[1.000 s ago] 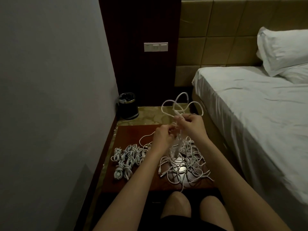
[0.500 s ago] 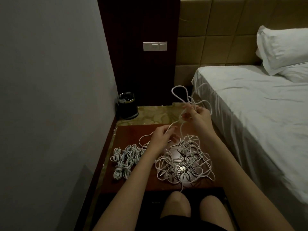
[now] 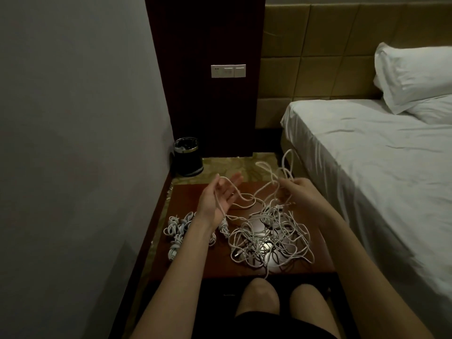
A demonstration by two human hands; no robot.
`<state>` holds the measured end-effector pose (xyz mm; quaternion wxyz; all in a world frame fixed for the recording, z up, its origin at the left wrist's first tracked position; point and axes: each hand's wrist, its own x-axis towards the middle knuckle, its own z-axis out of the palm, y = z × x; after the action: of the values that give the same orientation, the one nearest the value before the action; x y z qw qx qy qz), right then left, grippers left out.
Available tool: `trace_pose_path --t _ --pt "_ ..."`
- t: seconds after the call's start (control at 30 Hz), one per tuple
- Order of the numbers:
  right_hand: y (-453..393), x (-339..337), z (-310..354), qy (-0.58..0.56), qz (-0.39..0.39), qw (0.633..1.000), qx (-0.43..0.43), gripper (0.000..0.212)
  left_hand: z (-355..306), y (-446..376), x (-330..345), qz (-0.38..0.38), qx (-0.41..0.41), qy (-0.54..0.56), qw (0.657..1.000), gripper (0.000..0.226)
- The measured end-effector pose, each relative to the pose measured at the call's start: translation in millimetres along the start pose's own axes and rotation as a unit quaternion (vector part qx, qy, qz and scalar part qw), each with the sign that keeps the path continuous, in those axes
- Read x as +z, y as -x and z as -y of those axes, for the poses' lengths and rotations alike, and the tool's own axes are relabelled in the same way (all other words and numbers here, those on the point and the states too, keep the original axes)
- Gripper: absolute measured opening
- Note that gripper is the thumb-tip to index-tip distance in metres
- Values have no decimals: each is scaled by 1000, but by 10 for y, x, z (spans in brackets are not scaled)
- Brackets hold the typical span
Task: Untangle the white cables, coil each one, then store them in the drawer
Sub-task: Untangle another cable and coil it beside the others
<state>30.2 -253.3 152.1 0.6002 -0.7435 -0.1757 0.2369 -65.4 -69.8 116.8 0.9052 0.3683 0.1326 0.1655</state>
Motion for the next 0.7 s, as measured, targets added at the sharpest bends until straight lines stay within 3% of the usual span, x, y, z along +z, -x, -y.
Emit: trace_pose_path --t 0.2,0.33,0.47,0.63,0.7 --pt "282 -77 85 63 52 995 49 33 -66 252 220 30 -30 31 999 42" --pt "592 -144 242 113 127 979 109 37 -1 454 307 63 -29 -25 997 41" --pt "819 -23 226 127 137 974 128 35 101 705 389 84 -44 -46 994 39" --pt "1092 165 79 317 129 939 22 36 242 985 381 89 -57 -59 993 37" --pt "1191 270 -37 338 121 933 -26 38 289 1083 344 87 -71 -36 993 37"
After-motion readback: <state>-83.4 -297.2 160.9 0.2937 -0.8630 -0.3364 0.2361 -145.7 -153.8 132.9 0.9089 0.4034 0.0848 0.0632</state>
